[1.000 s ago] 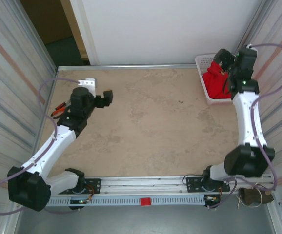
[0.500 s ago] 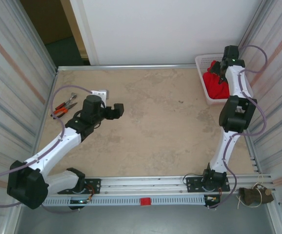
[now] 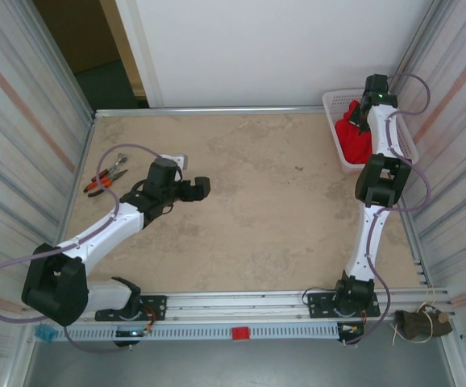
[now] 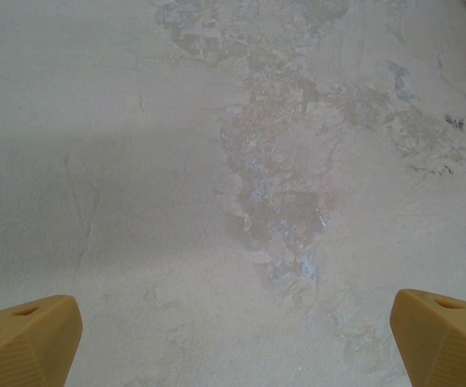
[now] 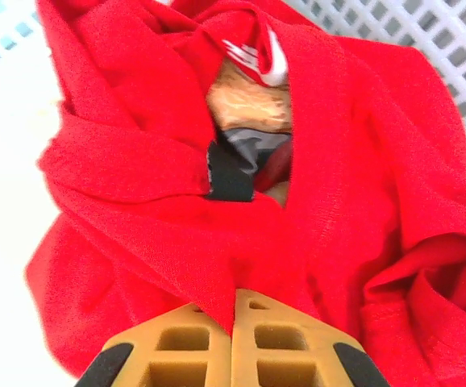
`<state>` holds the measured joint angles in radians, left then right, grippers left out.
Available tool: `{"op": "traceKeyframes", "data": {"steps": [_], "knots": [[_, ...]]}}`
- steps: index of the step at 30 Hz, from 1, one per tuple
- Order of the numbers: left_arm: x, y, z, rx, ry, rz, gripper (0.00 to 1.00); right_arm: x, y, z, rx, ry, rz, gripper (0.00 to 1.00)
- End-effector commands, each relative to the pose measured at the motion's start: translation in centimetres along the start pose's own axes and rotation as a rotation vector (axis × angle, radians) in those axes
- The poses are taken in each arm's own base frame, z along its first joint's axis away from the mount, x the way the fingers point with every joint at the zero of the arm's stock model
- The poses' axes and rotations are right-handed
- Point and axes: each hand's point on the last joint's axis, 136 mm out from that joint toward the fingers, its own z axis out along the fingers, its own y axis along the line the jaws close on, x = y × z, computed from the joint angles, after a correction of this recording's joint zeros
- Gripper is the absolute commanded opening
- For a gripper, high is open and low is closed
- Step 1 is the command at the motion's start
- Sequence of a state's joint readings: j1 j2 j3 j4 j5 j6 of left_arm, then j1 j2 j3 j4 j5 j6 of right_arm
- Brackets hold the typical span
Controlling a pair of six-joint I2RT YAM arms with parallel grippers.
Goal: Fold the inside-out t-shirt
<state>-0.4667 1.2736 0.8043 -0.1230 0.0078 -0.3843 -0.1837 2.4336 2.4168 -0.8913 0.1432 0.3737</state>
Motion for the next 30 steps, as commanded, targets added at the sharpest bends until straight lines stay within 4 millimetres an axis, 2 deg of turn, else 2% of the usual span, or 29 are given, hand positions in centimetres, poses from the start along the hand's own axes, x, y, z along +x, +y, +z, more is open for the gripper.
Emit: {"op": "traceKeyframes", "data": {"steps": [1,2,3,5,6,8,10,13,14,16,17,19,22,23,29,30], "knots": [[-2.0,-1.4,-0.9,0.046,-0.050,-0.025,0.99,-3.9,3.6,-8.5,-0.200,-0.121,0.011,0.00],[-2.2,-1.4,-1.1,0.049,-0.056,-0.027,0.99,-4.9,4.9,-11.3,-0.264,-0.169,0.005,0.00],[-2.4,-1.5,-1.3,0.053,-0.063,-0.027,0.99,-6.0,6.6,-15.1,-0.348,-0.231,-0.004,0.00],[-2.7,-1.7,-1.6,0.057,-0.071,-0.027,0.99,-7.2,9.7,-22.8,-0.520,-0.338,-0.024,0.00],[-2.9,-1.8,-1.8,0.060,-0.076,-0.026,0.99,-7.4,11.4,-27.3,-0.621,-0.392,-0.039,0.00],[-3.4,-1.9,-2.2,0.062,-0.085,-0.026,0.99,-6.8,13.8,-35.3,-0.786,-0.479,-0.075,0.00],[-4.0,-2.0,-2.8,0.059,-0.102,-0.024,0.99,-5.2,15.5,-43.1,-0.939,-0.552,-0.120,0.00],[-4.9,-2.2,-3.6,0.058,-0.134,-0.014,0.99,-1.9,16.8,-51.7,-1.126,-0.599,-0.178,0.00],[-5.1,-2.2,-3.8,0.056,-0.144,-0.010,0.99,-0.7,17.0,-53.7,-1.169,-0.606,-0.195,0.00],[-5.6,-2.1,-4.1,0.051,-0.160,-0.006,0.99,1.3,17.5,-56.1,-1.237,-0.589,-0.224,0.00],[-5.8,-2.1,-4.3,0.048,-0.169,-0.005,0.99,2.1,17.7,-56.5,-1.270,-0.566,-0.229,0.00],[-6.0,-2.0,-4.6,0.041,-0.179,-0.005,0.99,3.4,18.0,-55.8,-1.296,-0.508,-0.215,0.00],[-5.7,-1.6,-4.9,0.026,-0.181,-0.010,0.99,5.7,18.9,-51.4,-1.277,-0.407,-0.188,0.00],[-5.4,-1.4,-4.9,0.018,-0.180,-0.009,0.99,6.8,19.3,-49.4,-1.266,-0.375,-0.176,0.00],[-3.1,0.8,-4.1,-0.063,-0.149,0.007,0.99,14.7,20.9,-33.4,-1.065,-0.160,-0.148,0.00],[-2.9,1.1,-3.9,-0.070,-0.145,0.009,0.99,15.6,21.3,-31.8,-1.049,-0.135,-0.159,0.00]]}}
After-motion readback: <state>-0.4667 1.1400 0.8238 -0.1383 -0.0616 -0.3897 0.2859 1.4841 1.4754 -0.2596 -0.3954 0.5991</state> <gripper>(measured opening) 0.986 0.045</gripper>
